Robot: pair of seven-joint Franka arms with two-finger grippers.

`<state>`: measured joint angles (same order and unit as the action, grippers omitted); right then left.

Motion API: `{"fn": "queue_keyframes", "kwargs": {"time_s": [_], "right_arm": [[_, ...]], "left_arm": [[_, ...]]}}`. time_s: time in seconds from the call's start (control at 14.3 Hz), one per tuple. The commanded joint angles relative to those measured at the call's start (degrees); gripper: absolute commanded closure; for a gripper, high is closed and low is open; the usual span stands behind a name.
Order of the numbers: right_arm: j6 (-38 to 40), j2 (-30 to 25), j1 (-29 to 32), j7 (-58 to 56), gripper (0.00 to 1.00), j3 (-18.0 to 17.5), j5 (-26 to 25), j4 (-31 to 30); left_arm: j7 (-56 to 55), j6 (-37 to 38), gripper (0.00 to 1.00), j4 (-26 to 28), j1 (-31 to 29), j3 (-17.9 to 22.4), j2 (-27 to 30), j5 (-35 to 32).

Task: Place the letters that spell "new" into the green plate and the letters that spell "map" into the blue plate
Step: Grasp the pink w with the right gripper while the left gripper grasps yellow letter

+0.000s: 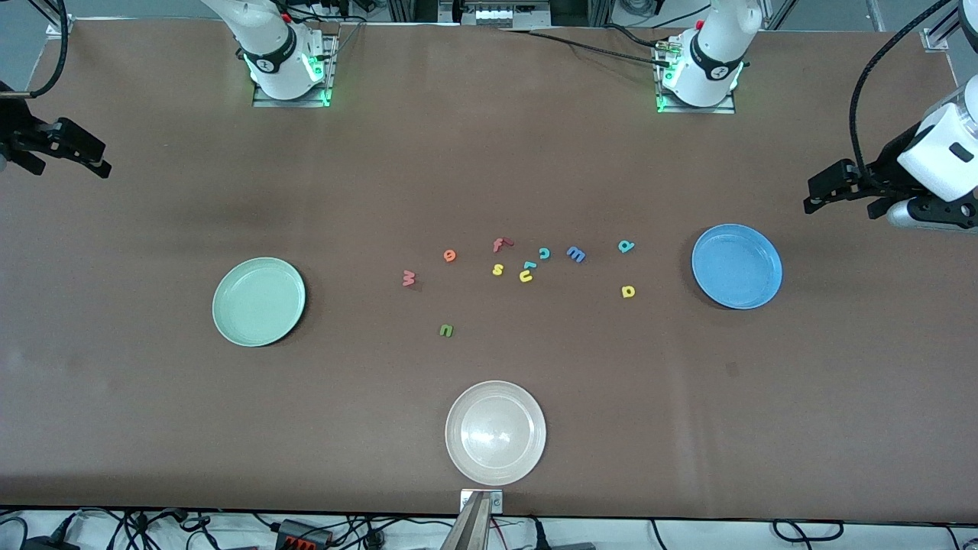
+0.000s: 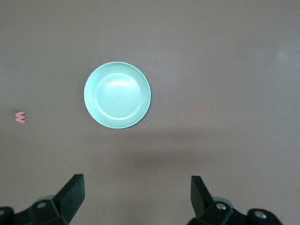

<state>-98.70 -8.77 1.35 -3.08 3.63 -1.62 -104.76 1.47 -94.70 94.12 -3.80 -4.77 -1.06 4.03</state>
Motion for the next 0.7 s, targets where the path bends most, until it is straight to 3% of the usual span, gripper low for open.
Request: {"fn": "queue_keyframes", "kwargs": {"time_s": [0.0, 0.63], "right_arm": [[-0.8, -1.0, 0.2, 0.4, 0.0, -0.5, -0.6, -1.2], [-1.1, 5.4, -2.8, -0.4, 0.0, -0.5, -0.8, -1.0]], "left_arm": [[0.9, 0.2, 0.0, -1.5, -0.4, -0.5, -0.7, -1.2], [0.7, 0.3, 0.0, -1.5, -0.5, -0.5, -0.7, -1.2]]}}
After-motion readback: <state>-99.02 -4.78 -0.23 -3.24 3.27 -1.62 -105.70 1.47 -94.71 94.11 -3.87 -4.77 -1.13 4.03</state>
